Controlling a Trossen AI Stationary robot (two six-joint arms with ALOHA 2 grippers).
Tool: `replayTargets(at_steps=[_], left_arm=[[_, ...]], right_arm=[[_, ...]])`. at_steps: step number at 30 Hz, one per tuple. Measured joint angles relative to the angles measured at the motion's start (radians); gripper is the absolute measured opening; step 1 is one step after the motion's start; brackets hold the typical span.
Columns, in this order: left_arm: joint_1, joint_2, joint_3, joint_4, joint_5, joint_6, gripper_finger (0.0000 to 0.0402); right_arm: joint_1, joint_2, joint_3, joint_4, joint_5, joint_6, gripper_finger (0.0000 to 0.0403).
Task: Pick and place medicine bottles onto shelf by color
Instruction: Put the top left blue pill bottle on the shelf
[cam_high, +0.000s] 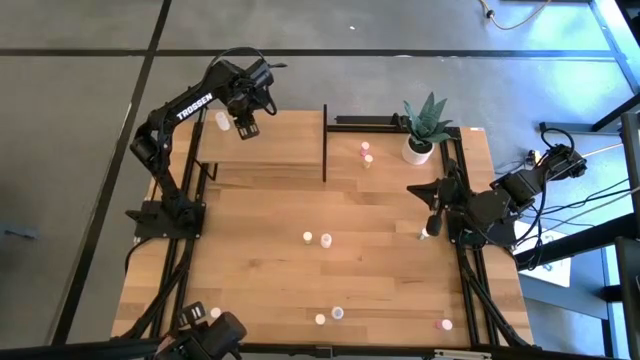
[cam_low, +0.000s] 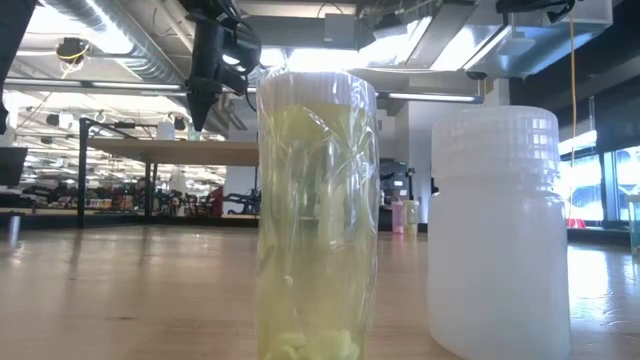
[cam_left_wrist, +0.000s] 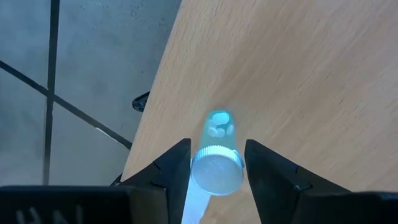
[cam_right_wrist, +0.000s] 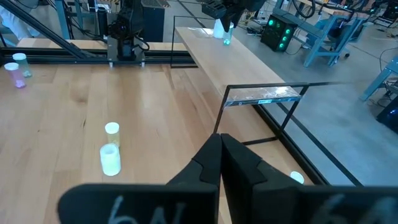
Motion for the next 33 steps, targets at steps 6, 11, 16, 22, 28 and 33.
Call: replayTargets(at_steps=[6, 11, 16, 22, 28, 33], left_arm=[[0.000, 0.000, 0.000, 0.000, -0.002, 0.001, 0.0142], [0.000, 0.000, 0.000, -0.001, -0.002, 0.001, 0.0142], [0.000, -0.001, 0.000, -0.003, -0.002, 0.002, 0.0142], [0.000, -0.002, 0.002, -0.006, -0.003, 0.002, 0.0142], [0.000, -0.002, 0.002, -0.006, -0.006, 0.002, 0.0142], [0.001, -0.002, 0.002, -0.006, -0.039, 0.002, 0.0142]], right_arm=[[0.000, 0.000, 0.000, 0.000, 0.000, 0.002, 0.0012], [0.000, 0.000, 0.000, 0.000, 0.000, 0.003, 0.0012], [0.000, 0.000, 0.000, 0.001, 0.000, 0.003, 0.0012], [0.000, 0.000, 0.000, 0.001, 0.000, 0.003, 0.0012], [0.000, 0.000, 0.000, 0.001, 0.000, 0.003, 0.0012], [0.000, 0.000, 0.000, 0.001, 0.000, 0.003, 0.0012]])
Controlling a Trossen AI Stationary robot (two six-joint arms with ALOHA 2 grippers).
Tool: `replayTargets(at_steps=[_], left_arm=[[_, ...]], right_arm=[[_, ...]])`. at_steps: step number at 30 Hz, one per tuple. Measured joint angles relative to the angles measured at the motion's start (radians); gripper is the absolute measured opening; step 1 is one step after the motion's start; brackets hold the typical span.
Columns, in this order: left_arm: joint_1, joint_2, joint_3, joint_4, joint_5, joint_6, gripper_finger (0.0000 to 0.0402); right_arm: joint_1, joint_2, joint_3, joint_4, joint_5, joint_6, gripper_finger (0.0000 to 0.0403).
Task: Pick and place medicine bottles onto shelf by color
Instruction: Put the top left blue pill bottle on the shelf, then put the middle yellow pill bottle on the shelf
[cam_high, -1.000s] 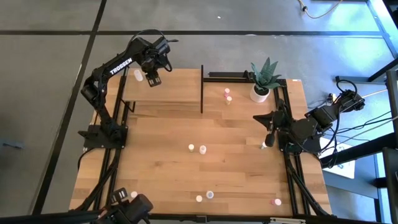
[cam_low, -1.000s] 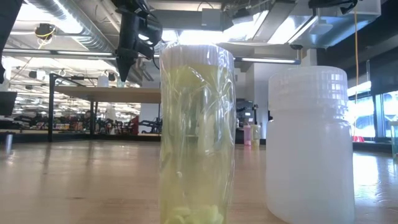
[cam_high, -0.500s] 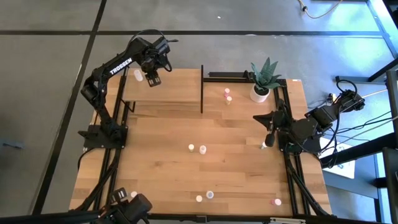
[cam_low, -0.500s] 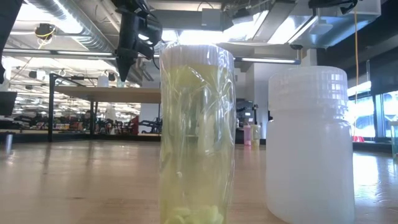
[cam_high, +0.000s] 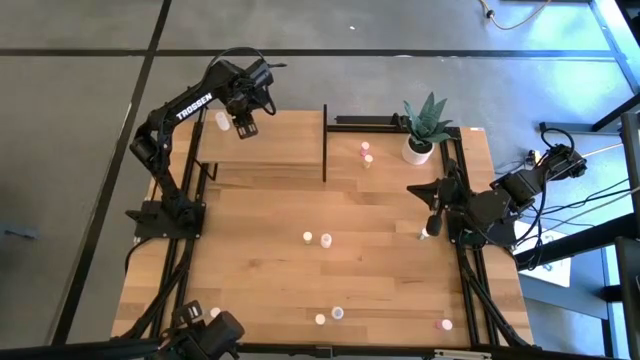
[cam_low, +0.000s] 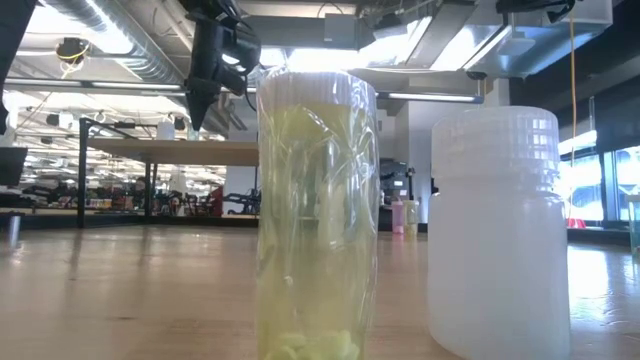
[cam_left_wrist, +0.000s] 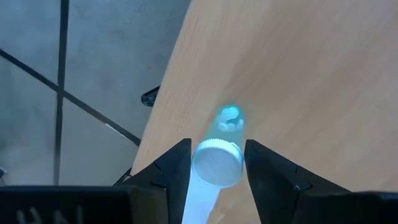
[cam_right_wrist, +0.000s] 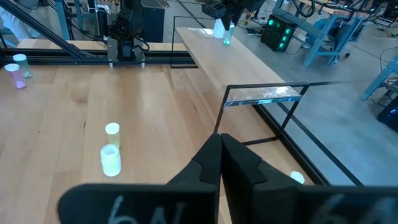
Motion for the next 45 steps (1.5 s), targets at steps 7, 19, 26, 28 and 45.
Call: replayTargets(at_steps=[7, 19, 26, 28, 45], left_arm=[[0.000, 0.000, 0.000, -0.002, 0.000, 0.002, 0.0142], [0.000, -0.002, 0.030, -0.013, -0.009, 0.026, 0.0142], [0.000, -0.002, 0.135, -0.015, -0.009, 0.026, 0.0142], [0.000, -0.002, 0.167, -0.016, -0.008, 0.025, 0.0142], [-0.160, -0.015, 0.428, -0.068, 0.331, -0.087, 0.0142]], right_arm=[[0.000, 0.000, 0.000, 0.000, 0.000, 0.000, 0.0012], [0.000, 0.000, 0.000, 0.000, 0.000, 0.000, 0.0012], [0.000, 0.000, 0.000, 0.000, 0.000, 0.000, 0.0012], [0.000, 0.000, 0.000, -0.001, 0.000, 0.000, 0.0012], [0.000, 0.000, 0.000, 0.043, -0.001, 0.002, 0.0012]])
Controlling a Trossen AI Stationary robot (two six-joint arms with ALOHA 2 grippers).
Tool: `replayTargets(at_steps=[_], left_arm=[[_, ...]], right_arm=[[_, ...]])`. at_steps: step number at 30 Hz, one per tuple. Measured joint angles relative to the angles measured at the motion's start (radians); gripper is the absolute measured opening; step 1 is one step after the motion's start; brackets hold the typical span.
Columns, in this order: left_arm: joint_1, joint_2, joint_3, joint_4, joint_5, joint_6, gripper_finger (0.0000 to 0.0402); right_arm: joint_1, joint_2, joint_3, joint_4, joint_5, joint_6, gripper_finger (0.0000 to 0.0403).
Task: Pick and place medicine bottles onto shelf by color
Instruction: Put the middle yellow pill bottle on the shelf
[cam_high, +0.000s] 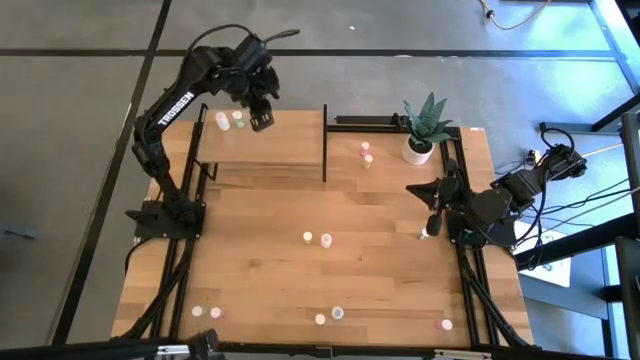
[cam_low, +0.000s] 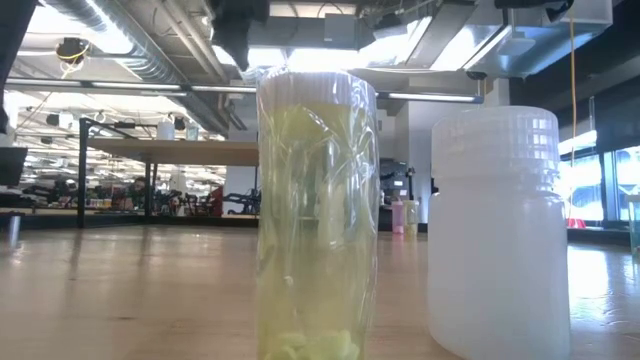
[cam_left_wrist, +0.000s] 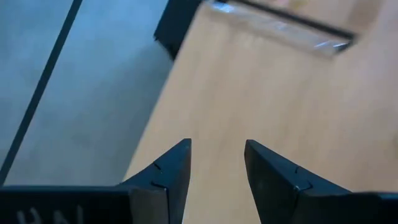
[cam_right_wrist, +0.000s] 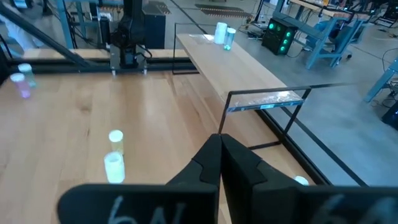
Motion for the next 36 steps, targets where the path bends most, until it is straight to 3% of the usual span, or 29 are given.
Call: replayTargets(at_steps=[11, 17, 22, 26, 36], left_arm=[[-0.248, -0.114, -0.006, -0.006, -0.036, -0.214, 0.0142], [-0.382, -0.172, -0.006, -0.047, -0.153, -0.393, 0.0142], [-0.495, -0.205, -0.020, -0.062, -0.232, -0.553, 0.0142], [-0.589, -0.232, -0.073, -0.060, -0.298, -0.653, 0.0142], [-0.807, -0.324, -0.300, -0.061, -0.386, -0.854, 0.0142]], right_arm=[[0.000, 0.000, 0.000, 0.075, -0.052, -0.034, 0.0012], [0.000, 0.017, 0.006, 0.160, -0.051, -0.119, 0.0004], [-0.036, 0.101, 0.100, 0.163, -0.072, -0.161, 0.0003], [-0.096, 0.192, 0.225, 0.086, -0.194, -0.152, 0.0002], [-0.215, 0.498, 0.583, -0.323, -0.484, 0.090, 0.0001]])
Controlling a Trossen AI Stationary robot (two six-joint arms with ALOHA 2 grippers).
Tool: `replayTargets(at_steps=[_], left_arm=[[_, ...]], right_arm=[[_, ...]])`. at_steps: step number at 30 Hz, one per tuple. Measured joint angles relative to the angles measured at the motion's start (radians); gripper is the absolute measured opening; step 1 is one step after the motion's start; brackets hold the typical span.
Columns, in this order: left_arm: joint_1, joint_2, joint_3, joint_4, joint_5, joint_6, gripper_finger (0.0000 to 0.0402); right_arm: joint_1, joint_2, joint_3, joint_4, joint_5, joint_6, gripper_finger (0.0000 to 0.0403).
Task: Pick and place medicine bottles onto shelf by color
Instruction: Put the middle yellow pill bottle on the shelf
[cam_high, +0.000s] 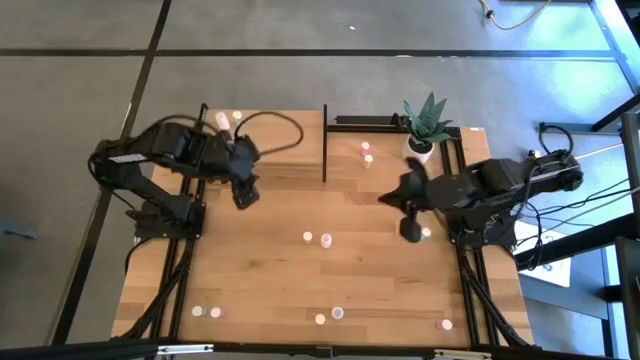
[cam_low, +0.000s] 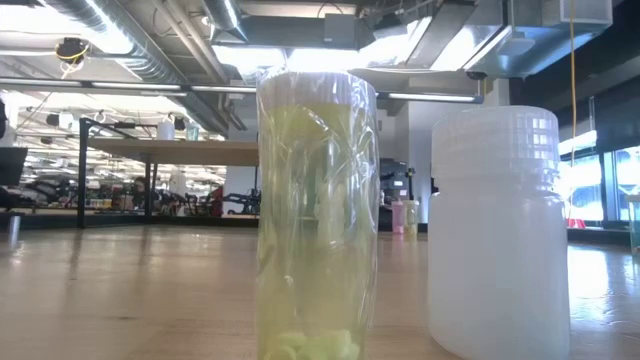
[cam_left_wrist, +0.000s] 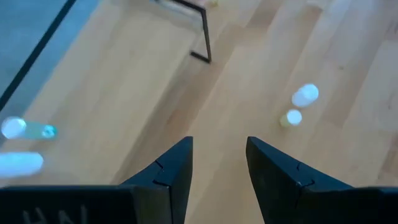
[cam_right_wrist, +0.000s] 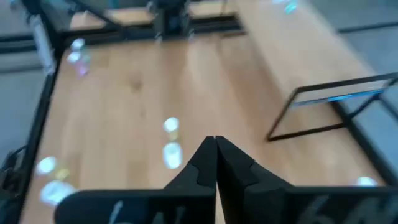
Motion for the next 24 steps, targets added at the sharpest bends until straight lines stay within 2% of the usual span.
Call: replayTargets(at_steps=[7, 13, 20, 24], left_arm=[[-0.173, -0.080, -0.119, 0.001, -0.046, -0.150, 0.0142], [-0.307, -0.135, -0.181, 0.002, -0.117, -0.243, 0.0142], [-0.366, -0.150, -0.258, 0.040, -0.165, -0.247, 0.0142], [-0.381, -0.150, -0.328, 0.143, -0.170, -0.235, 0.0142]], right_arm=[[-0.034, 0.226, 0.224, -0.047, -0.149, 0.014, 0.0001], [-0.043, 0.368, 0.391, -0.149, -0.174, 0.015, 0.0001], [-0.043, 0.443, 0.482, -0.190, -0.178, 0.015, 0.0006], [-0.043, 0.444, 0.484, -0.192, -0.178, 0.016, 0.0005]])
